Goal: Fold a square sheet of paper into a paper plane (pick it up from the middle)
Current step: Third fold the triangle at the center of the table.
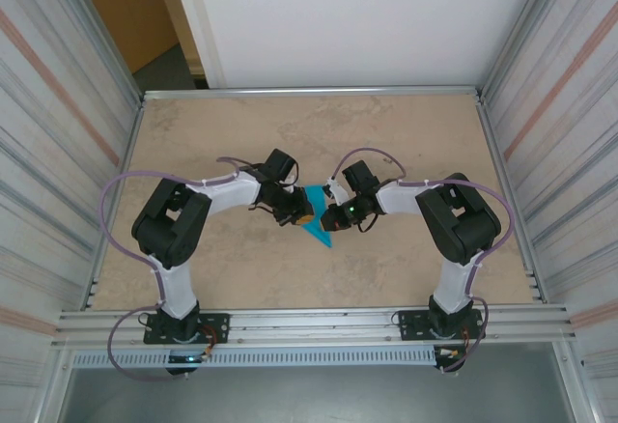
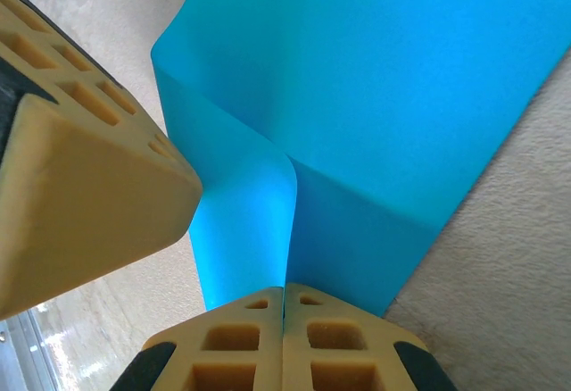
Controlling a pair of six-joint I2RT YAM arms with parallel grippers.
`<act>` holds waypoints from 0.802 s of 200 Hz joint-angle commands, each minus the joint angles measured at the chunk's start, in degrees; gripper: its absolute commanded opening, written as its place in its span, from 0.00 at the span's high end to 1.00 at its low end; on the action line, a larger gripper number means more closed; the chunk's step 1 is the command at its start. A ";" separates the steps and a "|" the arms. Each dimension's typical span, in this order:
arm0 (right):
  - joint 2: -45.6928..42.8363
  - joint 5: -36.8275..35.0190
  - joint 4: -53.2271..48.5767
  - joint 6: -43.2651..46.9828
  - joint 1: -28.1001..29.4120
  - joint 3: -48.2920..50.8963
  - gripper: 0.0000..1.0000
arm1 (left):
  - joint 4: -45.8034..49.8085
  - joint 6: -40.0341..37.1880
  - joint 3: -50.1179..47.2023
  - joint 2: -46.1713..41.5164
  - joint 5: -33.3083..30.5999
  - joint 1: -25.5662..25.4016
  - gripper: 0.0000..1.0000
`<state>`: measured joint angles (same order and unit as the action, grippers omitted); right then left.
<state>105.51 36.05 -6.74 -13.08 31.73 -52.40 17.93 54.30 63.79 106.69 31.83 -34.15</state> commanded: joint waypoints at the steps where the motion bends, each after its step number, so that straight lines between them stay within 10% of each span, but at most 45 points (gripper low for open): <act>1: 1.80 -1.56 -2.40 -0.73 -0.48 -0.42 1.00 | -0.73 1.11 -0.77 -0.54 -0.33 -0.53 0.90; 160: 2.06 -1.76 -2.66 -1.07 -0.44 -0.51 0.99 | 1.29 -0.62 -2.06 1.15 -1.79 -0.48 0.92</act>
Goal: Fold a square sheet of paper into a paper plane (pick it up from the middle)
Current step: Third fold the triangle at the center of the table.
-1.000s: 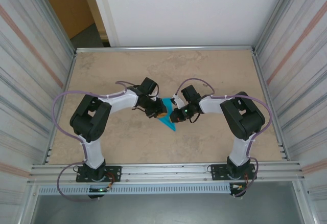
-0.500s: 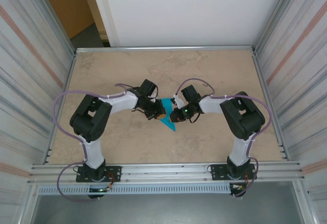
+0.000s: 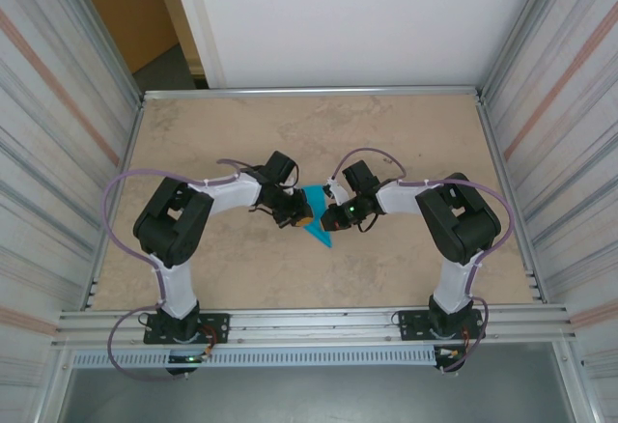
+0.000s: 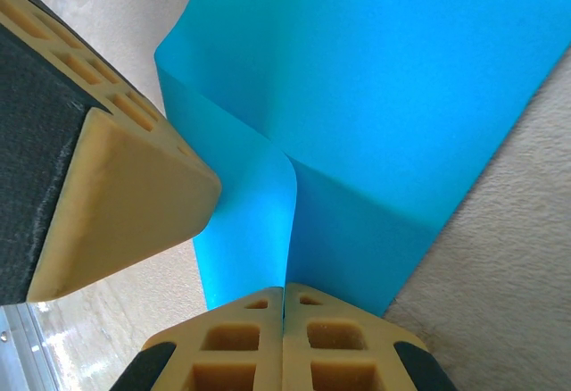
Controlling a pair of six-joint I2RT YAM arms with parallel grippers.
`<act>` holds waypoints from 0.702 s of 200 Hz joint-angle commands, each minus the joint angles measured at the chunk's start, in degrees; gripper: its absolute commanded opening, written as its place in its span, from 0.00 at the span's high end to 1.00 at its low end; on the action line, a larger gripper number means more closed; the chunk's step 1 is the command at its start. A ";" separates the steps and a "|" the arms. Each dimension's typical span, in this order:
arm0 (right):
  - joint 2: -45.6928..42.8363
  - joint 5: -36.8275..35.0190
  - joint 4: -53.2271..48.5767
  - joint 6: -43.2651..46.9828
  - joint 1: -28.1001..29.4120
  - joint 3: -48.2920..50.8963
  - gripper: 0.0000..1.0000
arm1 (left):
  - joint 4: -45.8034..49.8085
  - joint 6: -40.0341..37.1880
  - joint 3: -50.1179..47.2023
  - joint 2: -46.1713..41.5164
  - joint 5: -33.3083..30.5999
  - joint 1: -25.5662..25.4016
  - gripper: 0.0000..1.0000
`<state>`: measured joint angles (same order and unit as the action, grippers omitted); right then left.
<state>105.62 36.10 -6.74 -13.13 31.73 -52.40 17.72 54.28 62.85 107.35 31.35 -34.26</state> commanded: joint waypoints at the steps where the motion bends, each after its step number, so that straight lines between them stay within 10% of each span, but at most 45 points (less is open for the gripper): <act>1: 2.00 -1.81 -2.66 -1.03 -0.39 -0.51 0.99 | 1.48 -0.63 -1.14 0.49 -1.39 -0.41 0.92; 140: 1.63 -1.09 -2.58 -1.98 -0.52 -0.79 0.95 | 1.87 -0.56 -1.92 2.15 -3.37 -0.37 0.93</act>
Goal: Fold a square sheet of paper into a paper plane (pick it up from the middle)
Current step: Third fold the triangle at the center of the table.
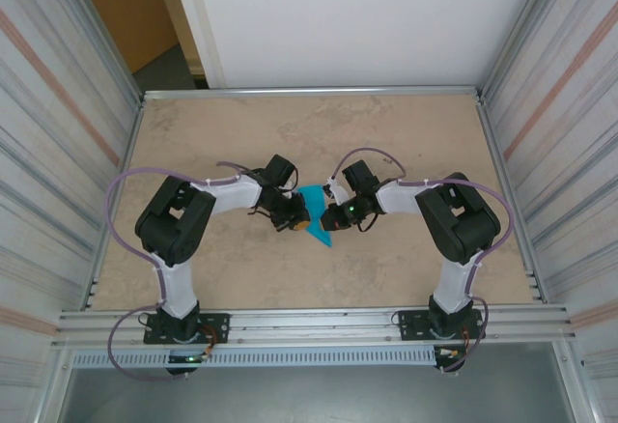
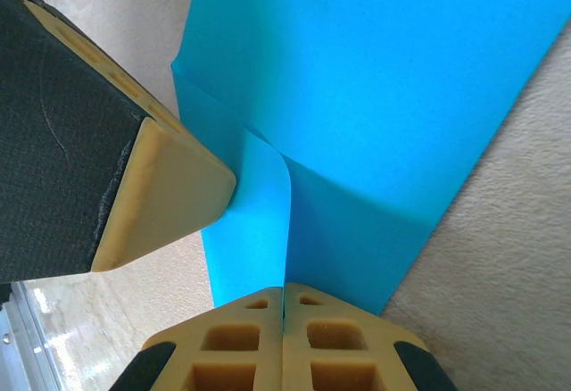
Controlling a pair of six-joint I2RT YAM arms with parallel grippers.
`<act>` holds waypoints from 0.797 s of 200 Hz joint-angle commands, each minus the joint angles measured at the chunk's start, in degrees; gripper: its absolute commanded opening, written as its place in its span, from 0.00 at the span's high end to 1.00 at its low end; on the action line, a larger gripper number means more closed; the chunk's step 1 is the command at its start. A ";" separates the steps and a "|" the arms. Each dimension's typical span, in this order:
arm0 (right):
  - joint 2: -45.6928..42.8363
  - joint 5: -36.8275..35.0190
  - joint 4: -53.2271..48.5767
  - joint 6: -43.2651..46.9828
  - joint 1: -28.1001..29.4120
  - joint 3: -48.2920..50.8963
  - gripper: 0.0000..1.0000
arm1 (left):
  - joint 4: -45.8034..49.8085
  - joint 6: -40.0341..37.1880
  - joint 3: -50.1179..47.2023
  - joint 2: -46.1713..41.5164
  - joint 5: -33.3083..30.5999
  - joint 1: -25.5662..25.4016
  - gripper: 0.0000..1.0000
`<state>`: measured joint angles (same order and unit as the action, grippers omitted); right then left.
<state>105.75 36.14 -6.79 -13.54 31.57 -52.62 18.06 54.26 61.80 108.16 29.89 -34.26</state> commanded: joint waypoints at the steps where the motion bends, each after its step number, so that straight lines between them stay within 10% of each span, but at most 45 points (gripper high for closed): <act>1: 1.48 -1.15 -2.53 -1.57 -0.33 -0.61 0.95 | 1.53 -0.55 -0.88 1.35 -1.92 -0.37 0.93; 97: -7.05 -6.01 -4.78 -7.84 -1.27 0.01 0.62 | 4.35 -0.64 -1.41 3.44 -4.05 -0.37 0.95; 159: -11.24 -6.30 -6.67 -11.67 -2.23 0.71 0.63 | 3.87 -0.73 -1.77 3.58 -4.05 -0.42 0.95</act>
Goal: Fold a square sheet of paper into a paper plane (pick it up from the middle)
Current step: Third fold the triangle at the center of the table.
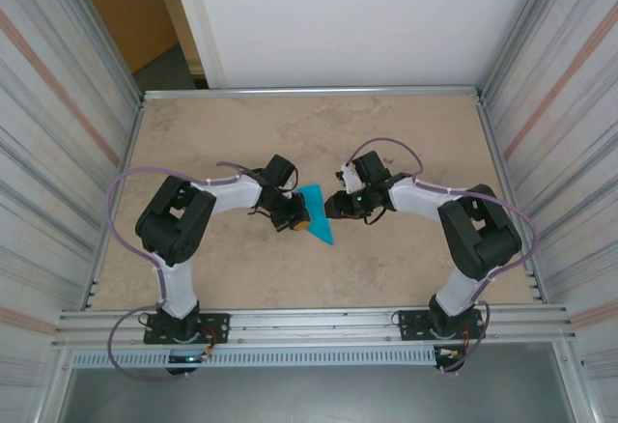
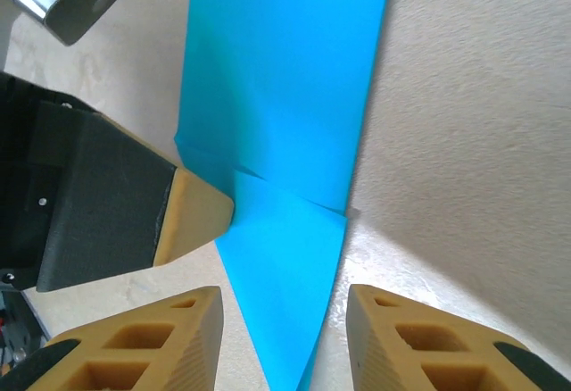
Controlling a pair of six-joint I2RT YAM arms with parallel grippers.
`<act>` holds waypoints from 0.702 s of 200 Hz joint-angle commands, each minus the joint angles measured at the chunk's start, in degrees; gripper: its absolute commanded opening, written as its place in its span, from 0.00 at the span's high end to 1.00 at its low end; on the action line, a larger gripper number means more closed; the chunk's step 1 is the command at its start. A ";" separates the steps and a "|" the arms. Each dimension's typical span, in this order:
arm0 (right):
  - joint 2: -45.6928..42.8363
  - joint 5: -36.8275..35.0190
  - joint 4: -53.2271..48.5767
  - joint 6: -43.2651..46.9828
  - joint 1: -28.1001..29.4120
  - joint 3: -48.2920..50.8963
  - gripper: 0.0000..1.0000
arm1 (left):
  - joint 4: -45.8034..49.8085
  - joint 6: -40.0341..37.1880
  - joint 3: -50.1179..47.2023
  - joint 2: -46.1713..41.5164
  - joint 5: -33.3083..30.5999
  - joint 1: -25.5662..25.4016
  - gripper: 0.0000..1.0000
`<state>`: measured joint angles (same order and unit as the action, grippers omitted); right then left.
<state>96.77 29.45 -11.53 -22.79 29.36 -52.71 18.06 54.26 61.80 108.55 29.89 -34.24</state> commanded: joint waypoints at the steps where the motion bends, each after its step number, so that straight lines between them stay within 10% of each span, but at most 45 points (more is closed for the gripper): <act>1: -2.36 0.58 -1.83 -2.39 -0.02 0.84 0.64 | 3.84 -0.73 -1.82 3.17 -4.09 -0.46 0.95; 140: 5.30 9.87 -1.74 2.13 5.44 -2.24 0.93 | 2.59 -0.65 -2.65 3.24 -3.62 -0.35 0.98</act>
<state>100.53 36.10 -12.95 -21.85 34.54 -52.80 17.80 54.26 61.69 108.55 29.93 -34.24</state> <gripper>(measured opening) 0.077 0.049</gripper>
